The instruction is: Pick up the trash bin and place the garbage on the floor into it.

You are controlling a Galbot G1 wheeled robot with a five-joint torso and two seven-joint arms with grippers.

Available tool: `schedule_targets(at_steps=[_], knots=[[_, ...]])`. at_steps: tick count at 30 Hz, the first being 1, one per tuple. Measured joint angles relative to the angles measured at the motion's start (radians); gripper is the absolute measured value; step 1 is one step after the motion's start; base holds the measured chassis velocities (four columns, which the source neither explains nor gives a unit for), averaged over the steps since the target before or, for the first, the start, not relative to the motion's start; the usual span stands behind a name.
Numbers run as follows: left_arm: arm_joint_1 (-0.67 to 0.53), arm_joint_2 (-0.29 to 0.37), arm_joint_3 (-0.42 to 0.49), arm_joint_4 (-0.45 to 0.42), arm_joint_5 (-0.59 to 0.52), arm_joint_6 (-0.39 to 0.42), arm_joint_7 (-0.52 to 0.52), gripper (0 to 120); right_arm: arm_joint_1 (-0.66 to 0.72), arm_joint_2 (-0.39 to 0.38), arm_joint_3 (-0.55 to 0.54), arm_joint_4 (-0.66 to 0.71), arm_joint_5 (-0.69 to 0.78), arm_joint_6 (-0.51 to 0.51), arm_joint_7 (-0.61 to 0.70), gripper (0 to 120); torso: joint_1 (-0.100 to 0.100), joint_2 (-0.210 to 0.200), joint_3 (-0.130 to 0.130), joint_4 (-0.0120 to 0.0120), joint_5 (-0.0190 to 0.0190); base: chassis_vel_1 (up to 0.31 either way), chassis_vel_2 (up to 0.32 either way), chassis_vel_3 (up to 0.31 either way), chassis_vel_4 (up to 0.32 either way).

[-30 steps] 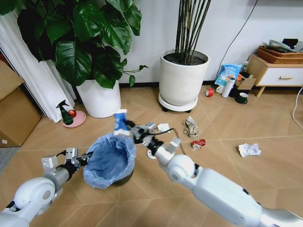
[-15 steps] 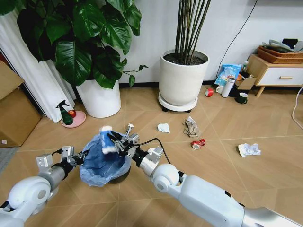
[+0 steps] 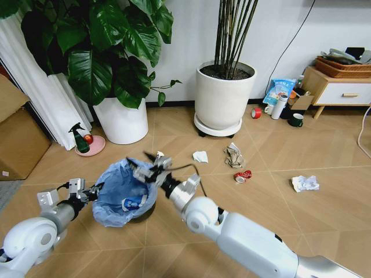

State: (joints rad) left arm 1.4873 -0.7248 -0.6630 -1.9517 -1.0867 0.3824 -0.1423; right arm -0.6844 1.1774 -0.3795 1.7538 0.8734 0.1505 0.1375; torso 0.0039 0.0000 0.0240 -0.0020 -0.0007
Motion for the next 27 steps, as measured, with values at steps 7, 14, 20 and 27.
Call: schedule_targets(at_steps=[7, 14, 20, 27], knots=[[0.000, 0.001, -0.020, -0.006, -0.016, 0.000, -0.026, 0, -0.088, -0.105, 0.131, 0.015, -0.007, -0.111, 0.130, 100, 0.000, 0.000, 0.000, -0.0004, 0.0000, 0.000, 0.000, 0.000, 0.000], [-0.011, 0.004, -0.010, -0.006, -0.021, 0.000, -0.037, 0, -0.198, -0.146, 0.189, -0.028, -0.057, -0.178, 0.177, 100, 0.000, 0.000, 0.000, -0.0005, 0.0001, 0.000, 0.000, 0.000, 0.000], [-0.011, 0.003, -0.007, -0.012, -0.021, 0.002, -0.042, 0, -0.261, -0.134, 0.205, -0.163, -0.167, -0.195, 0.180, 100, 0.000, 0.000, 0.000, -0.0004, 0.0001, 0.000, 0.000, 0.000, 0.000], [-0.008, 0.009, -0.007, -0.015, -0.023, 0.003, -0.042, 0, -0.254, -0.074, 0.194, -0.298, -0.218, -0.201, 0.166, 100, 0.000, 0.000, 0.000, -0.0003, 0.0000, 0.000, 0.000, 0.000, 0.000]])
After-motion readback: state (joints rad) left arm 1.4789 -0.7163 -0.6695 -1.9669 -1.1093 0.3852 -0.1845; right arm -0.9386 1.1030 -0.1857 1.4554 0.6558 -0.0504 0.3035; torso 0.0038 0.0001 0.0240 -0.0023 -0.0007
